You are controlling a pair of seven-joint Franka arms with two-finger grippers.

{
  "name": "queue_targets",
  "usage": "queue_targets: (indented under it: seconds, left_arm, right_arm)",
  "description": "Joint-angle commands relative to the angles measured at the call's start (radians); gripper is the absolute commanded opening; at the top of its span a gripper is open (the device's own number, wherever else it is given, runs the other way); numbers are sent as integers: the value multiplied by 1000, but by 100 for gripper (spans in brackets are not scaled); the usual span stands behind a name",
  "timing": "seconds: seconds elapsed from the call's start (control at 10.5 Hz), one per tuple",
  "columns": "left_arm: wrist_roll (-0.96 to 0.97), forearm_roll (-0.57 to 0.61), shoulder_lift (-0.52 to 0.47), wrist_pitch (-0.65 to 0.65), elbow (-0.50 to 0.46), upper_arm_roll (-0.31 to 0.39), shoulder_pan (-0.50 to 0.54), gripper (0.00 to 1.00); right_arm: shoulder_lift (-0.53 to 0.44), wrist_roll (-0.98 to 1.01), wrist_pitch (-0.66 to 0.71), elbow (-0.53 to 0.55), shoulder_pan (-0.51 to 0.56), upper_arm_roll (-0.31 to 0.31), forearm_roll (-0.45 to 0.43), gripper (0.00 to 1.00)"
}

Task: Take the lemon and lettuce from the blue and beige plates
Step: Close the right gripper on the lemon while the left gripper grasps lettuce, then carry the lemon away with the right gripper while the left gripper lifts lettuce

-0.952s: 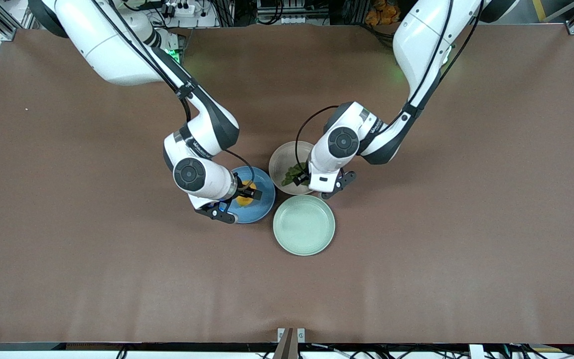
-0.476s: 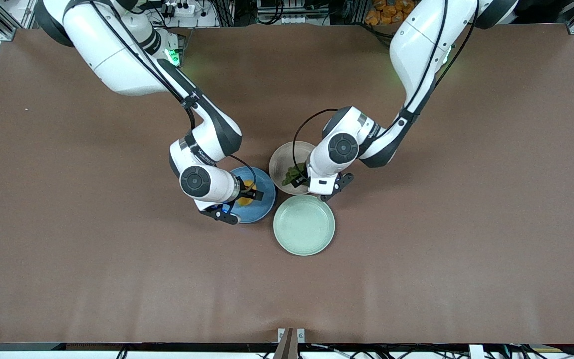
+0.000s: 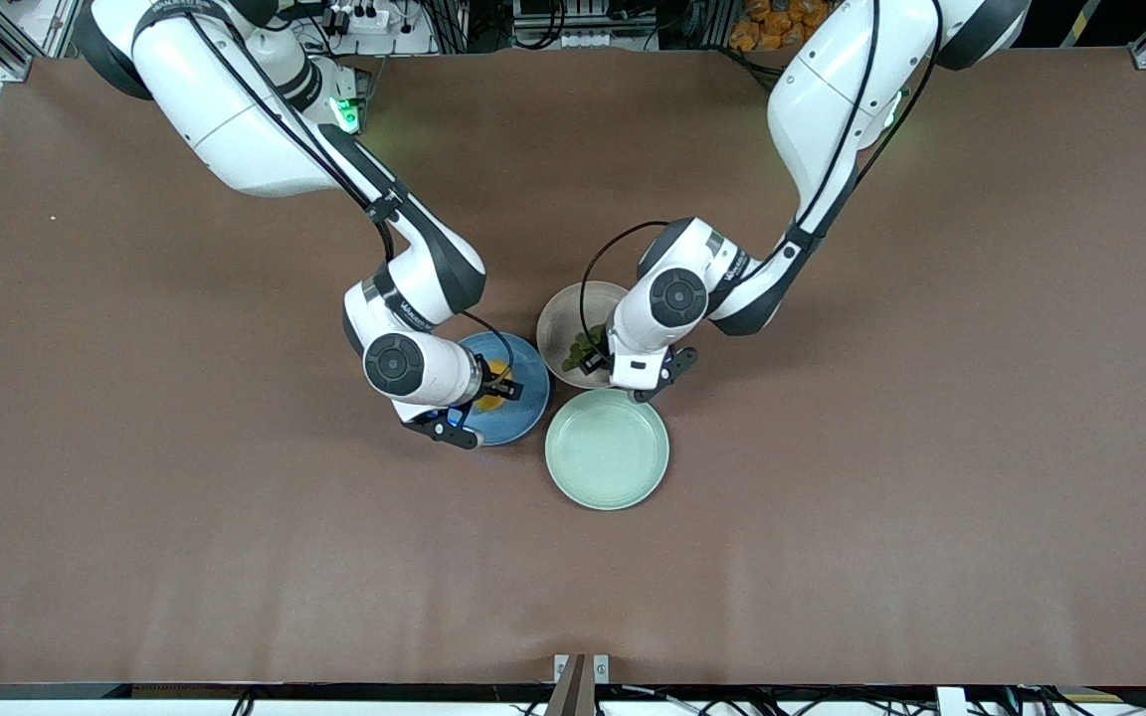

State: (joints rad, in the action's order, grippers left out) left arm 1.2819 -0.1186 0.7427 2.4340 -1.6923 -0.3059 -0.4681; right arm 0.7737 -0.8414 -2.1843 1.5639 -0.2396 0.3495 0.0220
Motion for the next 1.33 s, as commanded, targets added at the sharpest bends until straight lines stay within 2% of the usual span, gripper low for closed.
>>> queue_targets:
  seconds: [0.0,0.19,0.29,0.57,0.76,0.86,1.05,1.14,1.24]
  left_arm:
    - [30,-24,6,5,16,10,-35,55]
    - [43,-23,6,4,16,10,-37,4]
    - [65,-18,7,4,14,13,-35,0]
    - [66,-12,-3,-6,16,14,-34,0]
    - [66,-12,-25,-12,17,16,-27,0]
    - [66,-12,-35,-16,19,16,-21,0]
    - [66,-12,-65,-116,74,33,-20,0]
    - [66,-12,-71,-175,113,37,-20,0]
    - [66,-12,-88,-208,134,42,-18,0]
  right_arm:
    - [-5,-9,11,-28,9,8,10,0]
    - [-75,25,139,-33,51,8,9,0]
    - [-121,107,211,-28,98,8,10,0]
    - [-230,383,342,-8,247,3,26,0]
    - [-266,601,422,10,365,-20,24,0]
    - [-280,707,410,56,396,-58,24,0]
    - [-284,850,396,126,396,-171,18,0]
    - [-301,904,318,193,399,-210,18,0]
    - [-303,922,231,252,399,-221,18,0]
